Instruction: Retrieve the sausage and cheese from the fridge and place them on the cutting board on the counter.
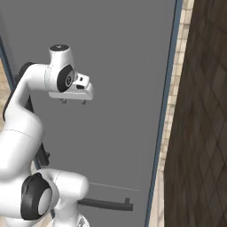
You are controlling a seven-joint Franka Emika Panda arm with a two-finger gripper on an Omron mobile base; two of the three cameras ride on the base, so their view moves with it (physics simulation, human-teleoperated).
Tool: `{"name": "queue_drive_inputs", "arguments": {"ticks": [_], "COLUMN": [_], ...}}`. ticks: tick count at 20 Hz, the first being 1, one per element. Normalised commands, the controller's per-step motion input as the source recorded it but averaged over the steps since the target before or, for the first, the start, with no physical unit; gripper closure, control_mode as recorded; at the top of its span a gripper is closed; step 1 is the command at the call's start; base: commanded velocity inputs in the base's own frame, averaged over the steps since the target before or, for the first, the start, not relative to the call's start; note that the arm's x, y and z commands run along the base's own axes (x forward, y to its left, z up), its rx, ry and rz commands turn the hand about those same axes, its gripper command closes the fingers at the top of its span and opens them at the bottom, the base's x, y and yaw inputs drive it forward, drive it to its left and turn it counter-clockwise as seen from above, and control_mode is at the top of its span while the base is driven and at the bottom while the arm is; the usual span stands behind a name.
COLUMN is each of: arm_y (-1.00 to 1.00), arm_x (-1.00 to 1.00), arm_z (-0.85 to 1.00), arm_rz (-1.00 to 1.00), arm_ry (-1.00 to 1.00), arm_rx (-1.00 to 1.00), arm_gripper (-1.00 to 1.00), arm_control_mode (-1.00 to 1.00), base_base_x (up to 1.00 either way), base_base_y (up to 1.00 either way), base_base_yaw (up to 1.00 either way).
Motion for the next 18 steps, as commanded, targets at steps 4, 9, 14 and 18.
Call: {"name": "queue_drive_inputs", "arguments": {"ticks": [4,9,14,18], "arm_y": [0.00,0.00,0.00,0.00], "arm_x": [0.00,0.00,0.00,0.00], "arm_z": [0.00,0.00,0.00,0.00], "arm_rz": [0.00,0.00,0.00,0.00], "arm_ry": [0.00,0.00,0.00,0.00], "arm_rx": [0.00,0.00,0.00,0.00], "arm_gripper": [-1.00,-1.00,-1.00,-1.00], "arm_control_mode": [1.00,1.00,1.00,1.00], "base_base_x": [-0.46,-0.32,-0.27,-0.57], "base_base_y": [0.37,0.48,0.51,0.18], "base_base_yaw": [0.00,-0.01,-0.03,-0.06]}}
